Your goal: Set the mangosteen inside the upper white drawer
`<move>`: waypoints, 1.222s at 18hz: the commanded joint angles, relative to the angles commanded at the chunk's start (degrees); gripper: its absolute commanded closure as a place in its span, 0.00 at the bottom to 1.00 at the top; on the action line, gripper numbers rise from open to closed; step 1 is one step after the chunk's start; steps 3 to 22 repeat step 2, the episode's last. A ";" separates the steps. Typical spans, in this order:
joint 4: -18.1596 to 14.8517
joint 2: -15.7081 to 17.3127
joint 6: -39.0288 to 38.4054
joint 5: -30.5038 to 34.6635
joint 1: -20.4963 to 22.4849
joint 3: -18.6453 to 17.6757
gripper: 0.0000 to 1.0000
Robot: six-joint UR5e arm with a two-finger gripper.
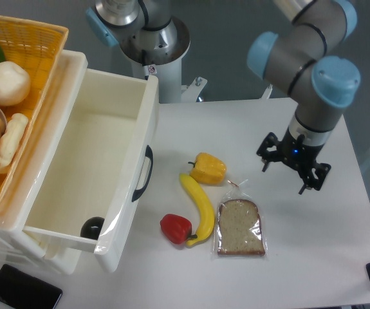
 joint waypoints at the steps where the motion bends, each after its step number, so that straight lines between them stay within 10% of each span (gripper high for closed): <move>1: 0.44 -0.44 0.00 0.00 0.09 0.00 0.00; 22: 0.62 -0.88 -0.08 0.00 0.09 0.00 0.00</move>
